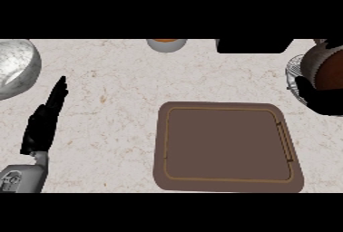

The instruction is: Pick the cupcake from the tray and place it in the tiered basket

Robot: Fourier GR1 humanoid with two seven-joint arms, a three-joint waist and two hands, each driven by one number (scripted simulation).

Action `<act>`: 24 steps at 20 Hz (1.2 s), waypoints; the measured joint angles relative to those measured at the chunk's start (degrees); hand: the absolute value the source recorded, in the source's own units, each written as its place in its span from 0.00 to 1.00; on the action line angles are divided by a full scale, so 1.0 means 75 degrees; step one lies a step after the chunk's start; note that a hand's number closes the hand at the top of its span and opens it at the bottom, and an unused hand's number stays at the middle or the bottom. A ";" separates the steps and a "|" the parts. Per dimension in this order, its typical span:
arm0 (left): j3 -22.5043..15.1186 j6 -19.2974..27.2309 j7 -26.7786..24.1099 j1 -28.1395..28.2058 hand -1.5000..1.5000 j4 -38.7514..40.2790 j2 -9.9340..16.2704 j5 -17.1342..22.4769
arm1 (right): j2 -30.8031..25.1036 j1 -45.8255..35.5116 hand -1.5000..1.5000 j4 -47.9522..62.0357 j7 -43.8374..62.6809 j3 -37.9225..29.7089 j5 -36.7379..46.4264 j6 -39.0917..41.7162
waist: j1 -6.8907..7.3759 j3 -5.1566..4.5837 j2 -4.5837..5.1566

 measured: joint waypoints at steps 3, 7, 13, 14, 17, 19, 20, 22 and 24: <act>0.0074 -0.0076 -0.0085 0.0064 0.50 0.0037 -0.0034 -0.0028 | -0.0095 -0.0482 1.00 0.0624 -0.0272 -0.0484 -0.0464 0.0230 | 0.0027 0.0000 0.0009; 0.0178 -0.0181 -0.0148 0.0022 0.50 0.0112 -0.0068 -0.0068 | -0.0378 -0.0579 1.00 0.1442 -0.1186 -0.0813 -0.0465 0.0295 | 0.0037 0.0001 0.0019; 0.0213 -0.0230 -0.0124 0.0038 0.50 -0.0007 -0.0132 -0.0153 | -0.0842 -0.0848 1.00 0.2882 -0.2373 -0.0570 0.0625 -0.0128 | 0.0103 0.0001 0.0040; 0.0217 -0.0216 -0.0164 0.0004 0.50 0.0059 -0.0149 -0.0185 | -0.0966 -0.0872 1.00 0.3137 -0.2546 -0.0525 0.0856 -0.0221 | 0.0107 0.0001 0.0047; 0.0190 -0.0252 -0.0102 0.0011 0.50 -0.0015 -0.0189 -0.0190 | -0.1468 -0.0908 1.00 0.3886 -0.3101 -0.0486 0.1504 -0.0500 | 0.0133 0.0002 0.0058; 0.0200 -0.0293 -0.0099 0.0045 0.50 -0.0060 -0.0185 -0.0201 | -0.1646 -0.1045 1.00 0.4492 -0.3426 -0.0468 0.1874 -0.0764 | 0.0147 0.0003 0.0058; 0.0175 -0.0260 -0.0054 -0.0002 0.50 -0.0041 -0.0236 -0.0248 | -0.1700 -0.1151 1.00 0.4853 -0.3616 -0.0476 0.2019 -0.0912 | 0.0148 0.0004 0.0059; 0.0229 -0.0325 -0.0012 -0.0045 0.50 -0.0054 -0.0196 -0.0246 | -0.1841 -0.1422 1.00 0.5617 -0.4029 -0.0530 0.2228 -0.1133 | 0.0159 0.0005 0.0061; 0.0241 -0.0347 -0.0044 -0.0094 0.50 0.0040 -0.0240 -0.0271 | -0.1898 -0.1672 1.00 0.6396 -0.4513 -0.0553 0.2387 -0.1378 | 0.0164 0.0004 0.0063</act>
